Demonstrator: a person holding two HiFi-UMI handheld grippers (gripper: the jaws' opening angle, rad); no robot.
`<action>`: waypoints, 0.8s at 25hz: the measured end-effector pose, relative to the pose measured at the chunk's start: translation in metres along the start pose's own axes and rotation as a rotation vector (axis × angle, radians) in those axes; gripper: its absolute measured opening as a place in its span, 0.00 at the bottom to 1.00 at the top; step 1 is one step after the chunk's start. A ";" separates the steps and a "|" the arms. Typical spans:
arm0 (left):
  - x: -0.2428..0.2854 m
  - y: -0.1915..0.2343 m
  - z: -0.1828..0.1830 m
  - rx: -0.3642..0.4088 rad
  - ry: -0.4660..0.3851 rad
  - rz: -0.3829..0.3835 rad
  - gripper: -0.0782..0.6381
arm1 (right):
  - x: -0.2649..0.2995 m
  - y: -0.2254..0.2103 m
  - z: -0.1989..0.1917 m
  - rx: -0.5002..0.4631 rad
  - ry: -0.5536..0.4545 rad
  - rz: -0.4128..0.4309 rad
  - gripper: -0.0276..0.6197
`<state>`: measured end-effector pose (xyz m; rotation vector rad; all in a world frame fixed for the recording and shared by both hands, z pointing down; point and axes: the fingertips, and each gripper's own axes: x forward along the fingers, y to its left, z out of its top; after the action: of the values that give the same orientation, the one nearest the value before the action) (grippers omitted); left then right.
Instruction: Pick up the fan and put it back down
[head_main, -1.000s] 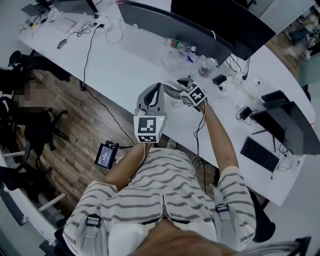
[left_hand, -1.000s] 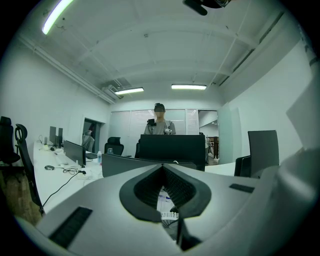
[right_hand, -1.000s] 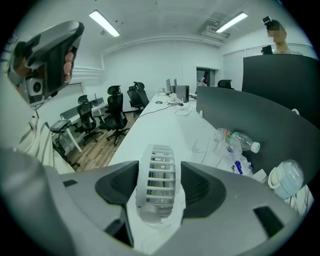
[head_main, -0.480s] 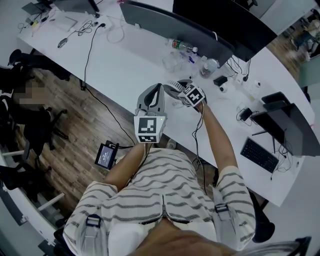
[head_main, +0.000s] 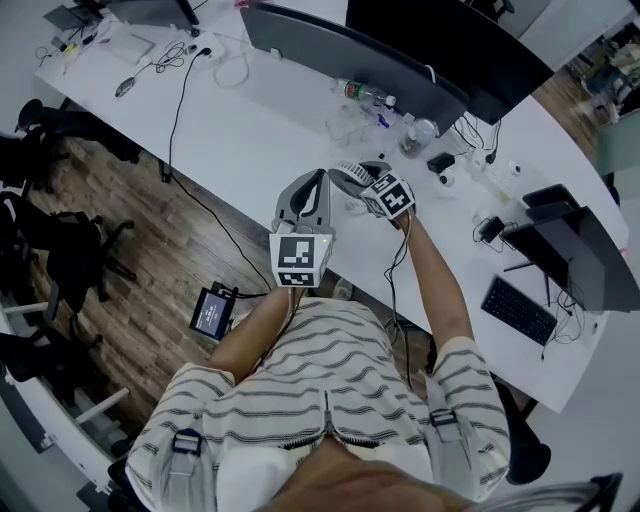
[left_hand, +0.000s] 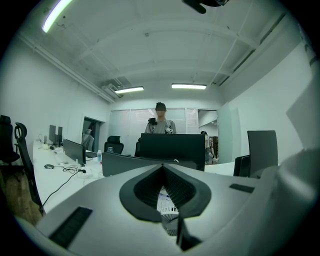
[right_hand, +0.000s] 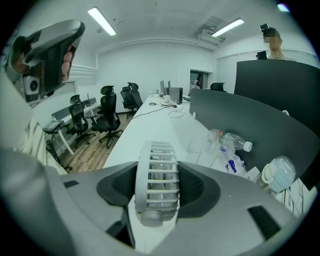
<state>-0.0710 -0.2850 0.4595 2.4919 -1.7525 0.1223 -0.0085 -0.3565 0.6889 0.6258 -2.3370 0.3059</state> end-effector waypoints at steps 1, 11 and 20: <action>0.000 0.000 0.000 -0.001 0.001 0.000 0.12 | -0.003 0.000 0.003 0.018 -0.013 0.000 0.39; -0.006 -0.001 0.002 0.001 -0.010 -0.006 0.12 | -0.025 0.004 0.023 0.103 -0.075 -0.046 0.39; -0.008 -0.005 0.002 0.000 -0.009 -0.018 0.12 | -0.050 0.006 0.042 0.199 -0.147 -0.087 0.39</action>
<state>-0.0694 -0.2761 0.4566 2.5116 -1.7336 0.1104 -0.0026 -0.3496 0.6242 0.8700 -2.4292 0.4702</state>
